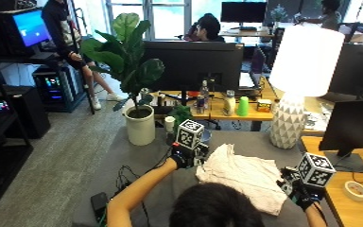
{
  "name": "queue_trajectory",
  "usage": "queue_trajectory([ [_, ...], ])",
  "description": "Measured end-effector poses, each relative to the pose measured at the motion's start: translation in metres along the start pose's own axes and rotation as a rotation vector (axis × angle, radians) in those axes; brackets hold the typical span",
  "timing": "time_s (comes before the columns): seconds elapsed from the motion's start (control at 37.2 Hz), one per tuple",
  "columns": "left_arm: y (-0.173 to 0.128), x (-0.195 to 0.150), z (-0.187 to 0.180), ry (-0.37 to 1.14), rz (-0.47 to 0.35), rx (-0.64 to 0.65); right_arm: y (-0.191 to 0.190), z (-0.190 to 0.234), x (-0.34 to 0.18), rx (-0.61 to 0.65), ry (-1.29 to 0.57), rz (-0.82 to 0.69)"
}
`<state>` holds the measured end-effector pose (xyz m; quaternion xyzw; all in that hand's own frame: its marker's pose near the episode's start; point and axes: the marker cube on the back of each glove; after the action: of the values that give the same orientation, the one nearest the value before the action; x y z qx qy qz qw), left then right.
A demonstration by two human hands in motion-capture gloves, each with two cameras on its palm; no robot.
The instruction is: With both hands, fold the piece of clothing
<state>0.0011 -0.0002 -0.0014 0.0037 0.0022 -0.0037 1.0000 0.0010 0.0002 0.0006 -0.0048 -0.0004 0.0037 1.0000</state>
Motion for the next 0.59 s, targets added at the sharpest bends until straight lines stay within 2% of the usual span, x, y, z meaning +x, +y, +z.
queue_trajectory([
  [0.19,0.001,0.007,-0.002,0.017,0.005,0.025,0.004,-0.004,0.001,-0.024,0.009,0.017],
  [0.43,0.005,0.003,0.005,0.001,0.009,0.003,0.004,-0.006,-0.008,0.020,0.008,-0.023],
  [0.59,0.007,-0.002,0.005,0.046,0.004,0.033,-0.013,0.005,-0.017,-0.059,0.026,-0.025],
])
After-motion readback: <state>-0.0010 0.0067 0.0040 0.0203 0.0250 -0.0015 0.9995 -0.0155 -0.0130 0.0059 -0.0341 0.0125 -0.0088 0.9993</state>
